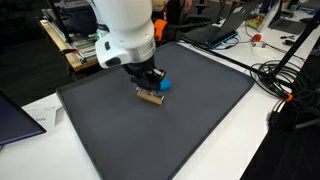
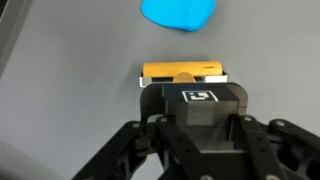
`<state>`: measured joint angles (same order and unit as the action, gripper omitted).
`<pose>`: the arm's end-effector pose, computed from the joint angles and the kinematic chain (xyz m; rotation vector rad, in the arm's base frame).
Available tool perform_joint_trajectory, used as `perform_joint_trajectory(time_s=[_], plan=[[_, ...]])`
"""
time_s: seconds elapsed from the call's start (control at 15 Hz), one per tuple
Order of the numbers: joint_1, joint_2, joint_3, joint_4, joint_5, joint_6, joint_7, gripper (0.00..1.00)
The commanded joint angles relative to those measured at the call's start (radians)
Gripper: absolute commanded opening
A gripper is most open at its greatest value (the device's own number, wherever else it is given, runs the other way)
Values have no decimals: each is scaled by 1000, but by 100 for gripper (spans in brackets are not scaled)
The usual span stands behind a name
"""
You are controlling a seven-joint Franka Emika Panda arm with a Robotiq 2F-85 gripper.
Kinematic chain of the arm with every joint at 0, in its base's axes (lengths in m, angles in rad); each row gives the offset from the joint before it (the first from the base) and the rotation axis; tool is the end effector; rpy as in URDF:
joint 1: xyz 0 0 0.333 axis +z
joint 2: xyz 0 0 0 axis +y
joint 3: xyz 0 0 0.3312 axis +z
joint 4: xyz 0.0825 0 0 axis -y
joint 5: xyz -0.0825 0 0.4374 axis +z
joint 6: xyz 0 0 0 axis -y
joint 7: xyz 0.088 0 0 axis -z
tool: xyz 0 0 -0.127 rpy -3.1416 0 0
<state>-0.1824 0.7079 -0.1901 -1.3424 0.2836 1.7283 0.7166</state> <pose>0.7175 -0.2199 0.2614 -2.5279 1.6416 0.4977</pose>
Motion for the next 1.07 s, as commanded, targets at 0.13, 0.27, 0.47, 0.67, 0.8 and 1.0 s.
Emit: perform_joint_trajectory(time_s=[0.13, 0.27, 0.47, 0.67, 0.8, 1.0], plan=[[89, -142, -25, -164, -108, 84, 104, 22], [116, -185, -25, -217, -144, 102, 138, 22], [148, -262, -22, -309, -185, 150, 196, 22], [182, -331, -20, -393, -241, 203, 269, 22], [204, -381, -15, -450, -285, 232, 320, 22], [237, -445, -7, -527, -364, 269, 419, 22]])
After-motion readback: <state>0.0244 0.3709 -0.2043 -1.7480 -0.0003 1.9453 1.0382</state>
